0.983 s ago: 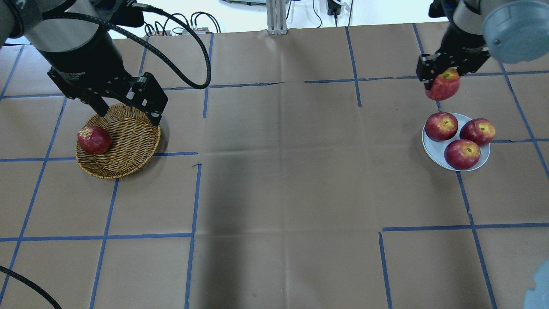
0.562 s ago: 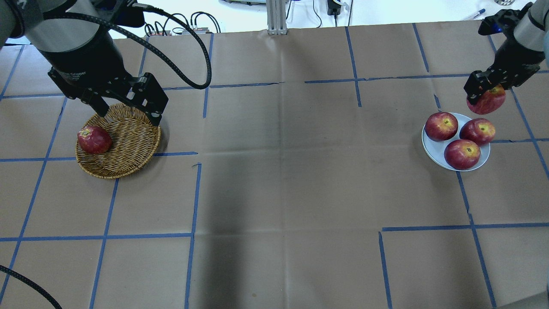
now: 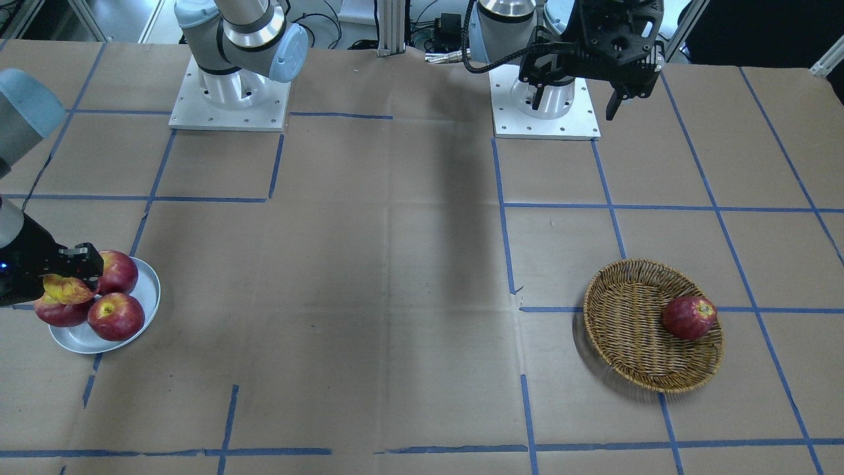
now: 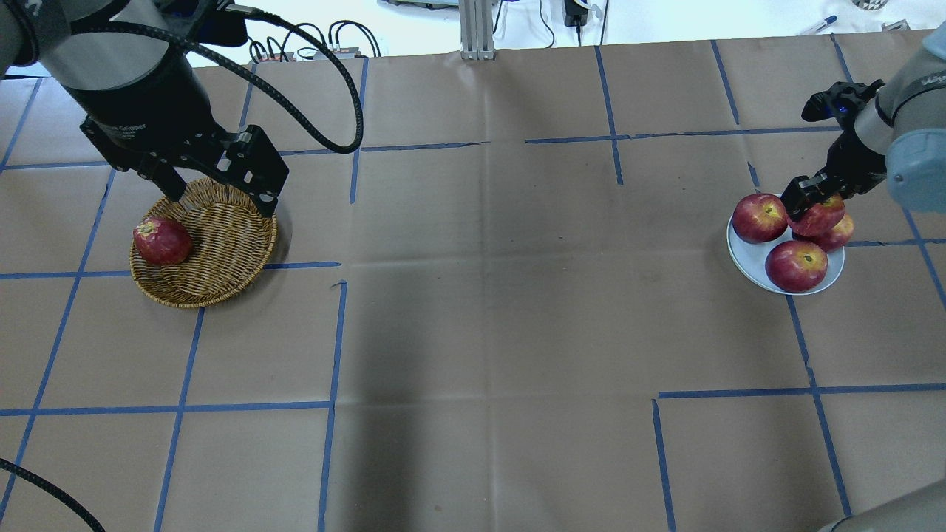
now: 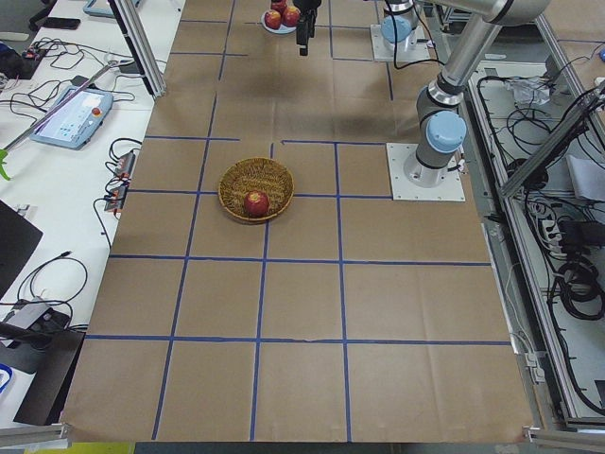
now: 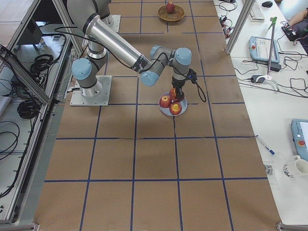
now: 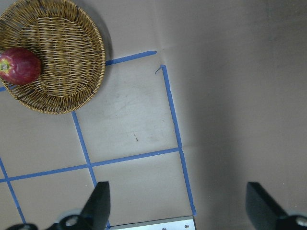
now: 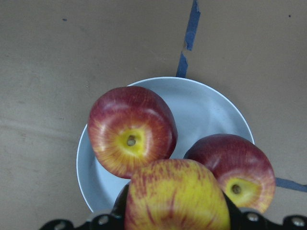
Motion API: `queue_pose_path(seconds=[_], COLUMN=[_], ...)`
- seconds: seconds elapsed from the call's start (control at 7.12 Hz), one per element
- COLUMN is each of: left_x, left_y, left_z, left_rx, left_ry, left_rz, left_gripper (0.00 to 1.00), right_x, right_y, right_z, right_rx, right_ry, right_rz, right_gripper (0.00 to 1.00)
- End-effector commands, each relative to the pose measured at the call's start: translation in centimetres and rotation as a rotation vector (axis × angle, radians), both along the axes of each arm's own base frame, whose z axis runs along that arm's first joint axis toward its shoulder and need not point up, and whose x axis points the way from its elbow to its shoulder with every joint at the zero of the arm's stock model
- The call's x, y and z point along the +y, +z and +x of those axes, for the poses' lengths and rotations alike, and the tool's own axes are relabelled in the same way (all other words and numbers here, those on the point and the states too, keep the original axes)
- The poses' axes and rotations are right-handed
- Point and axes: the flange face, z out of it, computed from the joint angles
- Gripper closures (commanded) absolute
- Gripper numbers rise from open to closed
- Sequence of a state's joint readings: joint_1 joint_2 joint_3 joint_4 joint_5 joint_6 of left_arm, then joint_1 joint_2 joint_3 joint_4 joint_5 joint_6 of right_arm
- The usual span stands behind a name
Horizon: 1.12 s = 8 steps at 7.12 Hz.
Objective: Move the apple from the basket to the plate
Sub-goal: 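Carry the striped apple with the right gripper onto the white plate, then open the right gripper to release the apple on the plate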
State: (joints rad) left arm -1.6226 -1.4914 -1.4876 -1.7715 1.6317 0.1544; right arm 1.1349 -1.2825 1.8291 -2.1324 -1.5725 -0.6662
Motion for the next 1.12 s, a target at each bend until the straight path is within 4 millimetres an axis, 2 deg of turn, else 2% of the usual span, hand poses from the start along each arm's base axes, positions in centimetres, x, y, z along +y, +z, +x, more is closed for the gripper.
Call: queue_pose_path(seconds=[0.0,0.14,0.28,0.56,0.7,0.84,0.98], left_x=[0.0,0.0,0.1,0.1,0.1,0.1,0.1], left_y=[0.1,0.2,0.2,0.3,0.2,0.1,0.2], left_z=[0.1,0.1,0.0,0.0,0.0,0.0,0.0], left_rx=[0.0,0.0,0.0,0.0,0.002,0.001,0.002], left_ry=[-0.007,-0.007,-0.009,-0.009,-0.008,-0.007,-0.007], left_rz=[-0.001,-0.004,-0.004,-0.005,-0.004,-0.002,-0.004], left_gripper=[0.01,0.01,0.01,0.01,0.01,0.01,0.01], right_x=[0.1,0.1,0.0,0.0,0.4,1.0,1.4], right_y=[-0.9,-1.1,-1.0,0.9,2.9,5.7,7.7], right_z=[-0.3,-0.3,-0.3,-0.3,0.3,1.3,3.9], right_rx=[0.006,0.006,0.005,0.016,0.022,0.037,0.009], right_ry=[0.0,-0.002,-0.003,-0.011,-0.008,-0.009,0.002], right_rz=[0.008,0.009,0.007,-0.017,-0.052,-0.099,-0.116], right_gripper=[0.42,0.4,0.0,0.0,0.0,0.0,0.0])
